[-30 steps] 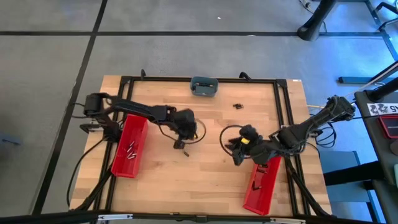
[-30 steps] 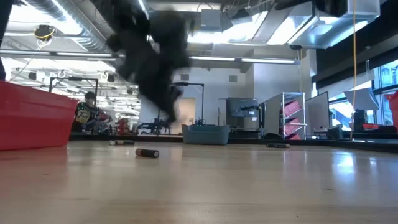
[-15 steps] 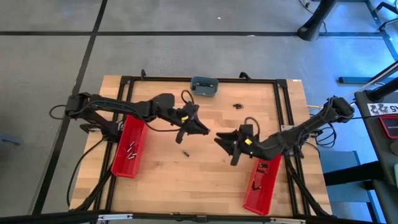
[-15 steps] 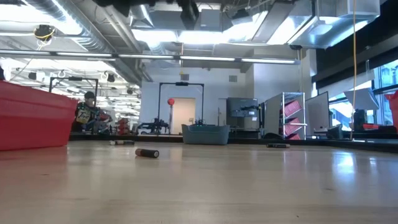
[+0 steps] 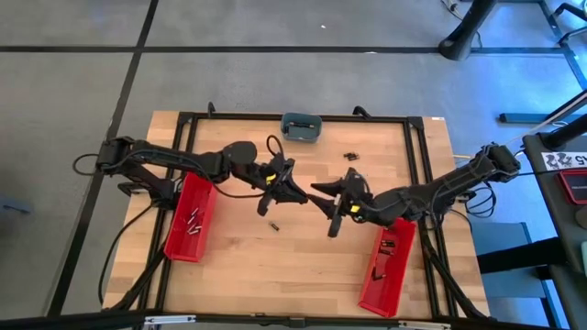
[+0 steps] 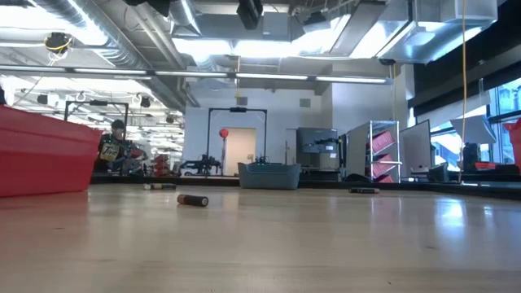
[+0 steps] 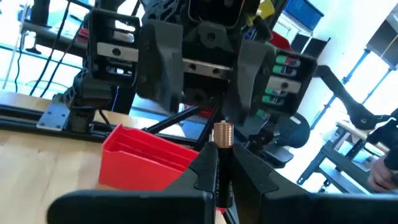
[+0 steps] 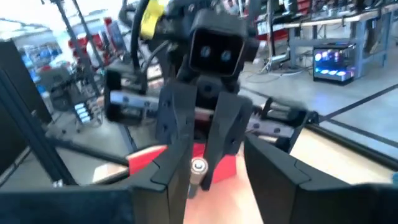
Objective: Sort batteries
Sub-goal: Put the small brown battery into the right red bin
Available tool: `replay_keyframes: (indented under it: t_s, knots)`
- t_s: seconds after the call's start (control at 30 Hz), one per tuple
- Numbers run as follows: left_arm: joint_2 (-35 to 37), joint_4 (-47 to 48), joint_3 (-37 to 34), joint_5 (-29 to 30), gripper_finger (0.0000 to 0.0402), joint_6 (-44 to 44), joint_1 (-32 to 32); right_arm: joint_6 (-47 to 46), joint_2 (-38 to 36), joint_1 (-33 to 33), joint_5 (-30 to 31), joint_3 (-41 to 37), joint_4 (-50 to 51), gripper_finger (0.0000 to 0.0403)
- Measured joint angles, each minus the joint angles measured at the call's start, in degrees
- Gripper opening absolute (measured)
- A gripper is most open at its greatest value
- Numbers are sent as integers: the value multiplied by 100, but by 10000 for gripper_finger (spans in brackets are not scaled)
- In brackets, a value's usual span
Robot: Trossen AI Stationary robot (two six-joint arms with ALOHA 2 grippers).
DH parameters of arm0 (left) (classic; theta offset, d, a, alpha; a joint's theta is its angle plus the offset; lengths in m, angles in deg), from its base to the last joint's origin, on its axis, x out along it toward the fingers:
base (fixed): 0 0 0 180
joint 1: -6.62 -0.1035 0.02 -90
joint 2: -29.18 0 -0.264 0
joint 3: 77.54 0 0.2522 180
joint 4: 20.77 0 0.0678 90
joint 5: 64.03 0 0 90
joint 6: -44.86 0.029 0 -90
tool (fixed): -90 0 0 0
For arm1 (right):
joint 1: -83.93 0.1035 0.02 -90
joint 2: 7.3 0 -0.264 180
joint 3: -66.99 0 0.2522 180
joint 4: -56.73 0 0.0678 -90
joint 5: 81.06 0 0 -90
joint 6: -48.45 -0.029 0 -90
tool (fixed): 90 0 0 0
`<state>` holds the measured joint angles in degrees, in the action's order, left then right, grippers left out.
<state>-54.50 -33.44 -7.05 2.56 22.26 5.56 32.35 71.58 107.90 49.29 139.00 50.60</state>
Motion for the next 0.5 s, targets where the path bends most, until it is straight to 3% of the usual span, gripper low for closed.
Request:
replay_keyframes:
  t_s: [0.17,0.27,0.5]
  knots:
    - [-2,-34,-2,4,20,20,2,-461,4,-1,-575,-2,409,149]
    - [-2,-33,-2,1,20,23,0,-497,15,-1,-611,-2,448,138]
    - [7,-42,0,-47,21,42,4,-509,17,-1,-670,-4,364,46]
